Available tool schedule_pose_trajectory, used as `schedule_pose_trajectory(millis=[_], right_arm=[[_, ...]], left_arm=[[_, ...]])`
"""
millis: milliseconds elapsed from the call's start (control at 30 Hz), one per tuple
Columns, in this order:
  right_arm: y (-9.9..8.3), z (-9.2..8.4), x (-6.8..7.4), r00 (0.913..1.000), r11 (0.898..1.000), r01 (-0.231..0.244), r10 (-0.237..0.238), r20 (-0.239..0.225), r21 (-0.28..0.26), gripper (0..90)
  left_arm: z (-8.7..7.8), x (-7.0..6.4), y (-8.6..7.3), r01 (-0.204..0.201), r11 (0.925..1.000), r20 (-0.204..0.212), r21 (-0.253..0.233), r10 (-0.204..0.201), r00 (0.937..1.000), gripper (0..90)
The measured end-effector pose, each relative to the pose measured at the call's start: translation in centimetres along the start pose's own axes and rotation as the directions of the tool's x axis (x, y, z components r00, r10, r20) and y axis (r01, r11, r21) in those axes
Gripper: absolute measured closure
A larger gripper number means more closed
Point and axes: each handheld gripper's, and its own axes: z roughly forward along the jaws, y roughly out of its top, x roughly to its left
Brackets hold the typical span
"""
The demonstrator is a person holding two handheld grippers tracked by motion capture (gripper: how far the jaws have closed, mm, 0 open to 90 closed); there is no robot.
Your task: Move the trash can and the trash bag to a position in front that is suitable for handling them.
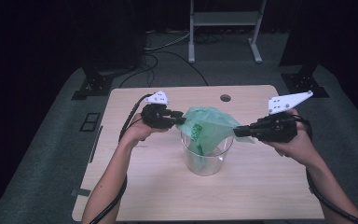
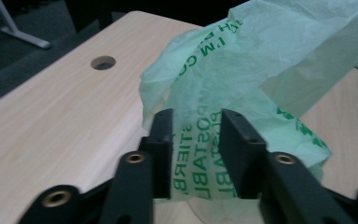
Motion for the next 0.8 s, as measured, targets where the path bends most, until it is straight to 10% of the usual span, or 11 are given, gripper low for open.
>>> schedule_pose_trajectory(millis=[200,533,800], right_arm=[[0.3,0.0,-0.1,0.9998,1.0,-0.003,0.003,0.021,-0.018,90.0],[0.6,1.1,-0.9,0.9968,0.999,-0.037,0.039,0.069,-0.02,90.0],[1.5,1.2,-1.1,0.9961,0.996,-0.047,0.053,0.071,-0.078,90.0]], left_arm=[[0.2,-0.6,0.5,-0.037,0.9993,0.028,-0.007,0.038,0.9989,81.5],[0.1,-2.0,1.9,-0.096,0.995,0.011,-0.026,0.096,0.9953,39.6],[1.2,-2.8,2.2,-0.144,0.9896,0.02,0.0,0.144,0.9895,33.5]])
